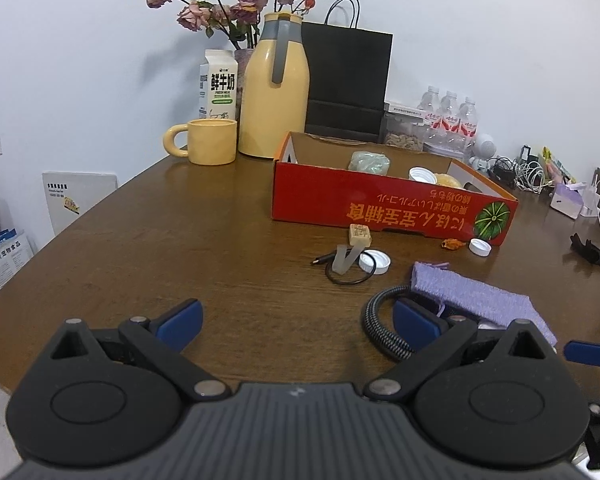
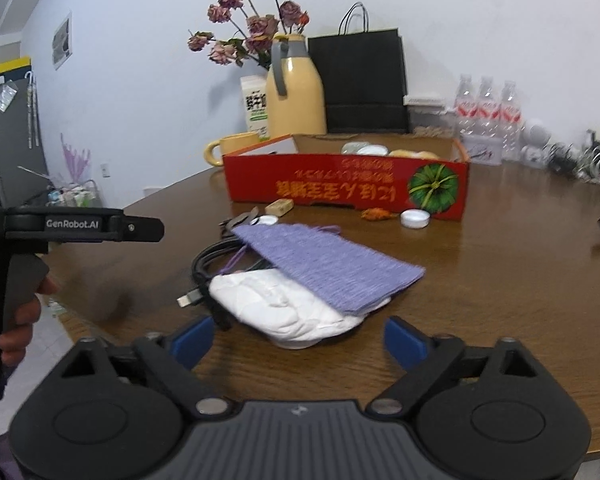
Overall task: Organize objects
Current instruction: 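Move both grippers toward the purple cloth lying on the white fabric, then grasp the white fabric under the purple cloth with the right gripper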
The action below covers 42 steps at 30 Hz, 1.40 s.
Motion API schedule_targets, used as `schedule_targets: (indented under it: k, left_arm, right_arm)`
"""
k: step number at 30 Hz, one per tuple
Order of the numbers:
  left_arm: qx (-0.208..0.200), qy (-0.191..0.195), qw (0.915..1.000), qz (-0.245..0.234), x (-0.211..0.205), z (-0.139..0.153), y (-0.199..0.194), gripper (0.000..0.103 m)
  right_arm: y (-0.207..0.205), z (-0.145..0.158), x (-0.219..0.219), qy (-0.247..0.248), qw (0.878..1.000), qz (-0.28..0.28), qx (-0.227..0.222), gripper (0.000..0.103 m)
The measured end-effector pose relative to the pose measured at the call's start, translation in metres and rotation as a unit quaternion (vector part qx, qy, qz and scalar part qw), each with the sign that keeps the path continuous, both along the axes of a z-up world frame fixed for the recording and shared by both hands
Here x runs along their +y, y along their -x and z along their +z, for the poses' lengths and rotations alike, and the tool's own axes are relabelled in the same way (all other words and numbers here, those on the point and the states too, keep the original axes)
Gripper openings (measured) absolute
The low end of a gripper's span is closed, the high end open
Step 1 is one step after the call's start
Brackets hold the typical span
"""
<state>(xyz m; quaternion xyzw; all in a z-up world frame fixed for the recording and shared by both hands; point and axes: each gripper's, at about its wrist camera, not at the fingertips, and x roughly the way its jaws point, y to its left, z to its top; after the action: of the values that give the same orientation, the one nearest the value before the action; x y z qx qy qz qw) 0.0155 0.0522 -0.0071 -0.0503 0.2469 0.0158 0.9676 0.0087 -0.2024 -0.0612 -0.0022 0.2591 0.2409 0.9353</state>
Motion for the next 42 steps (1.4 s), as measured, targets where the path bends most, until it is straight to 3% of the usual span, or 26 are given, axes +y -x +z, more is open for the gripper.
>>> schedule_targets:
  k: [2,11,16,19,25,27,31,32,35,36,42]
  left_arm:
    - [0.001,0.000,1.0000,0.005,0.003,-0.001,0.003,0.103]
    - [0.006,0.000,0.9998,0.016,0.009,-0.005,0.005,0.103]
    - [0.011,-0.003,0.9998,0.017,0.008,-0.006,0.005,0.103]
    - [0.015,-0.005,0.9997,0.020,0.008,-0.008,0.004,0.103]
    - [0.018,-0.006,0.9995,0.024,0.008,-0.009,0.003,0.103]
    - [0.021,-0.006,0.9995,0.025,0.008,-0.010,0.002,0.103]
    - [0.021,-0.008,0.9995,0.022,0.005,-0.010,0.002,0.103]
    - [0.021,-0.008,0.9995,0.022,0.004,-0.010,0.002,0.103]
    - [0.021,-0.009,0.9995,0.023,0.003,-0.010,0.002,0.103]
    - [0.022,-0.010,0.9994,0.023,0.003,-0.010,0.002,0.103]
    - [0.023,-0.013,0.9994,0.021,0.003,-0.010,0.002,0.103]
  right_arm:
    - [-0.004,-0.002,0.001,-0.009,1.000,0.006,0.006,0.080]
    - [-0.029,-0.004,0.008,-0.016,1.000,-0.018,0.010,0.080]
    - [-0.042,-0.004,0.012,-0.018,0.999,-0.031,0.011,0.088]
    - [-0.048,-0.003,0.015,-0.021,0.999,-0.032,0.010,0.088]
    - [-0.050,-0.003,0.020,-0.017,1.000,-0.022,0.004,0.065]
    - [-0.050,-0.002,0.017,-0.024,1.000,-0.019,0.003,0.036]
    - [-0.049,-0.003,0.014,-0.025,0.999,-0.021,0.006,0.033]
    - [-0.048,-0.002,0.011,-0.027,0.999,-0.023,0.003,0.039]
    - [-0.045,0.000,0.006,-0.025,0.999,-0.031,-0.007,0.082]
    - [-0.045,0.001,0.005,-0.023,0.999,-0.033,-0.011,0.088]
    - [-0.069,0.002,0.010,0.012,1.000,-0.025,0.005,0.099]
